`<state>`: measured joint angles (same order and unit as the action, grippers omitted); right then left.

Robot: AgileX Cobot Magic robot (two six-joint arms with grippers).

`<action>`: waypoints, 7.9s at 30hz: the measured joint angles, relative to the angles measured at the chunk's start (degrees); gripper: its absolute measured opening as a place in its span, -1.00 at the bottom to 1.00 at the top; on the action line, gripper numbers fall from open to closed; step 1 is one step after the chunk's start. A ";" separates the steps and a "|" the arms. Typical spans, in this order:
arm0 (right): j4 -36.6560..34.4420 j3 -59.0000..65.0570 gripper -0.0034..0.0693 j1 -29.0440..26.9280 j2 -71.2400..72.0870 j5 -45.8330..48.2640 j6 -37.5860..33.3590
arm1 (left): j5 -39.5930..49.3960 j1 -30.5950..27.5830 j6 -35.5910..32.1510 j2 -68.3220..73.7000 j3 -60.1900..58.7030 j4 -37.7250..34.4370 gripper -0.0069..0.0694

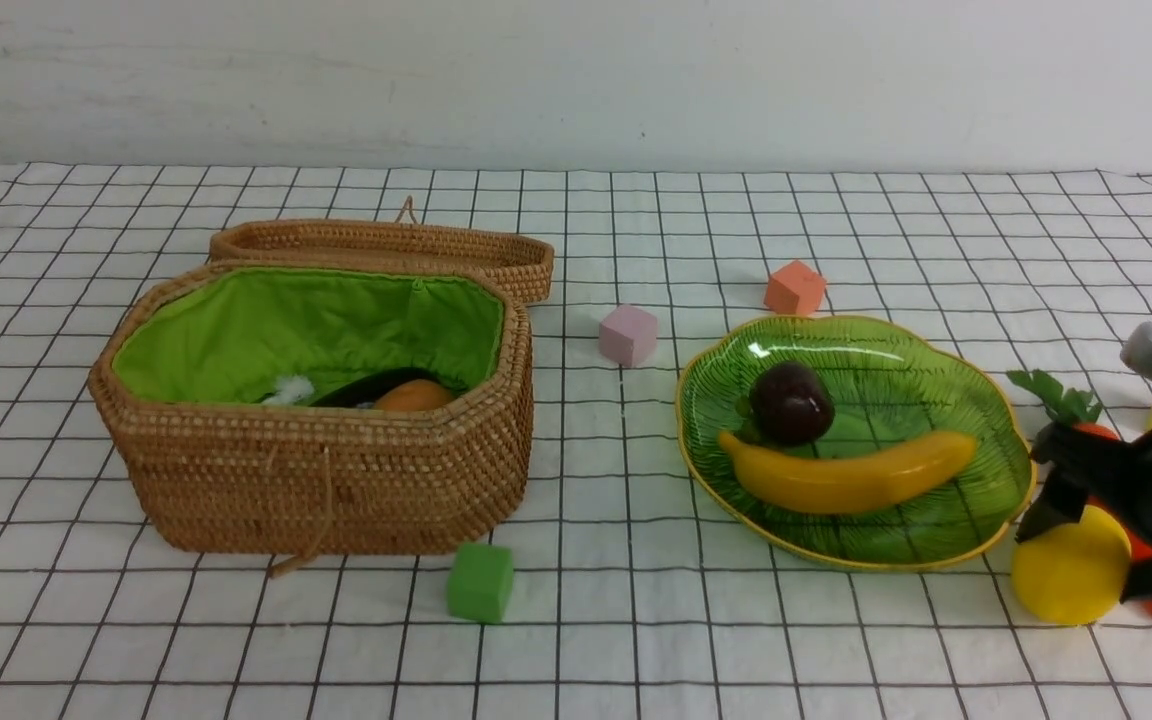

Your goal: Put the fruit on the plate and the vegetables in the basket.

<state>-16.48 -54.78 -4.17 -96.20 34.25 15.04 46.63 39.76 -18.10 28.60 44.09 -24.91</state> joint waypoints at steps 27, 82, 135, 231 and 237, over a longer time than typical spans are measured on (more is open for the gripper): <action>1.52 -5.79 0.79 0.00 -4.77 10.53 -8.14 | 0.73 0.00 0.17 0.00 0.00 -0.16 -0.83; 9.21 -13.36 0.17 -8.16 2.19 11.01 -14.30 | -5.44 0.00 0.01 0.00 0.00 -2.87 -0.80; -18.69 -55.05 -0.09 43.49 -18.39 1.38 -59.14 | -3.18 0.00 43.19 0.00 0.00 38.34 -0.77; 4.63 55.48 -0.82 6.23 96.76 -11.06 -14.55 | -28.91 0.00 41.33 -26.58 -39.51 31.20 -0.79; 4.63 55.48 -0.80 6.23 96.76 -11.06 -14.55 | -28.84 0.00 41.33 -26.58 -39.51 31.20 -0.77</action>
<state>-11.85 0.70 2.06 0.55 23.19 0.49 17.79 39.76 23.22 2.02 4.58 6.28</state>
